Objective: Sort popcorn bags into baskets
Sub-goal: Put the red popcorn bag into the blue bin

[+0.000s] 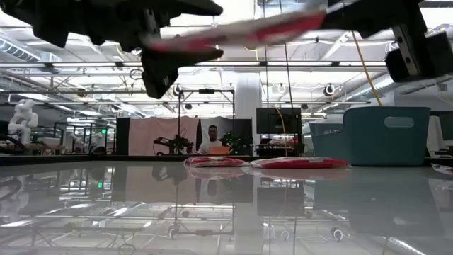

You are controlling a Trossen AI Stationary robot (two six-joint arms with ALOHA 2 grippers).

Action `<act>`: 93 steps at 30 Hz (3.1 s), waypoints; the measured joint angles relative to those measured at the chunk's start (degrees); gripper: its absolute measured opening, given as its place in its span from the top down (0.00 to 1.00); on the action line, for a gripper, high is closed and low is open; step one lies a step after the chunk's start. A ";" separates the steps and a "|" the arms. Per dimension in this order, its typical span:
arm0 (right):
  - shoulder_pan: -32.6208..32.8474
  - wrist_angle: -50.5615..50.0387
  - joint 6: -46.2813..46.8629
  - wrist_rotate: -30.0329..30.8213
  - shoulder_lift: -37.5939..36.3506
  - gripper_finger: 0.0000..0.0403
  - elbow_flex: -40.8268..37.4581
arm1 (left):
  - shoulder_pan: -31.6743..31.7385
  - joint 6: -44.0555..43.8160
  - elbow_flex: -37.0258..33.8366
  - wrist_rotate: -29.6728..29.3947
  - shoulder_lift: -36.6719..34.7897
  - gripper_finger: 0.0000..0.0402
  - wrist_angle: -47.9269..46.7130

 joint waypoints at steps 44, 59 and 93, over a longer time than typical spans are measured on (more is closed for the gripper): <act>-10.25 32.36 97.69 11.30 -0.03 0.45 -19.71 | 17.37 27.46 -0.81 12.31 -17.46 0.94 -20.82; -19.32 65.24 115.84 -3.29 -0.02 0.44 -32.20 | 14.98 25.29 -7.35 -3.52 -2.22 0.95 21.01; -28.26 62.40 109.34 -16.83 -0.02 0.97 -25.90 | 18.23 26.25 -3.63 -5.01 5.66 0.90 32.18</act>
